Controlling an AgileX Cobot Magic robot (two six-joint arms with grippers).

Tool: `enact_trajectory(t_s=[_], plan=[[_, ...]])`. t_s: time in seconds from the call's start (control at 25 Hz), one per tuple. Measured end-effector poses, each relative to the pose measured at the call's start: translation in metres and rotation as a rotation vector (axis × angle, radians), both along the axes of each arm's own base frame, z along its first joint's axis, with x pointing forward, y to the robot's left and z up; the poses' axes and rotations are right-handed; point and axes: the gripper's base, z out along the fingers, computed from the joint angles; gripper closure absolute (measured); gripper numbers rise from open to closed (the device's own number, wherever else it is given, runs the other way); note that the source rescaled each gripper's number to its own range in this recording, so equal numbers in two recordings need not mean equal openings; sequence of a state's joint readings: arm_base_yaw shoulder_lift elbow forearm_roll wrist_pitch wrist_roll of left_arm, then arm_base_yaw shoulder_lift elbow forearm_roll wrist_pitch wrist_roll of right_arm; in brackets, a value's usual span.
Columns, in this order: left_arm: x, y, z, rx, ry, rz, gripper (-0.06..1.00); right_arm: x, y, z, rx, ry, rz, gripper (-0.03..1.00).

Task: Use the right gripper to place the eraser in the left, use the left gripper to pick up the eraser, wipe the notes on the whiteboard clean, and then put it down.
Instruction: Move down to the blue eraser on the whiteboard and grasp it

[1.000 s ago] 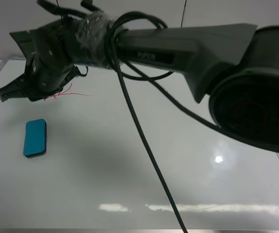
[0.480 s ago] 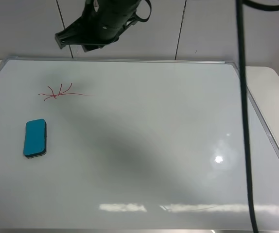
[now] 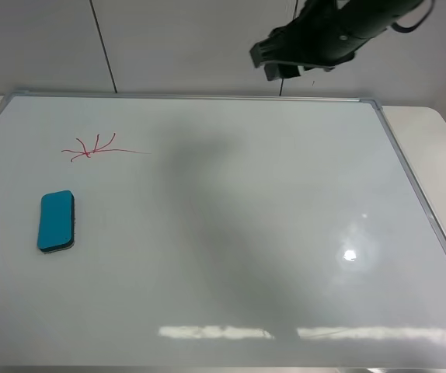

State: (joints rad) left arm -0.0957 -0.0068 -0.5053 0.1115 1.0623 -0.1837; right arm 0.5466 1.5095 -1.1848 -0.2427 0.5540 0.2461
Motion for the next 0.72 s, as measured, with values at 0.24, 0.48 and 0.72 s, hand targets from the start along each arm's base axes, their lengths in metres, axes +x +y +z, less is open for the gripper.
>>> enact_trajectory(t_s=[0.24, 0.48, 0.72], plan=[[0.0, 0.0, 0.0, 0.0, 0.0, 0.0, -0.06, -0.037, -0.076, 0.006, -0.002, -0.02, -0.166, -0.02], [0.0, 0.0, 0.0, 0.0, 0.0, 0.0, -0.06, -0.097, -0.124, 0.023, 0.031, -0.103, -0.287, -0.03], [0.0, 0.0, 0.0, 0.0, 0.0, 0.0, -0.06, -0.156, -0.16, 0.029, 0.047, -0.176, -0.441, -0.03]])
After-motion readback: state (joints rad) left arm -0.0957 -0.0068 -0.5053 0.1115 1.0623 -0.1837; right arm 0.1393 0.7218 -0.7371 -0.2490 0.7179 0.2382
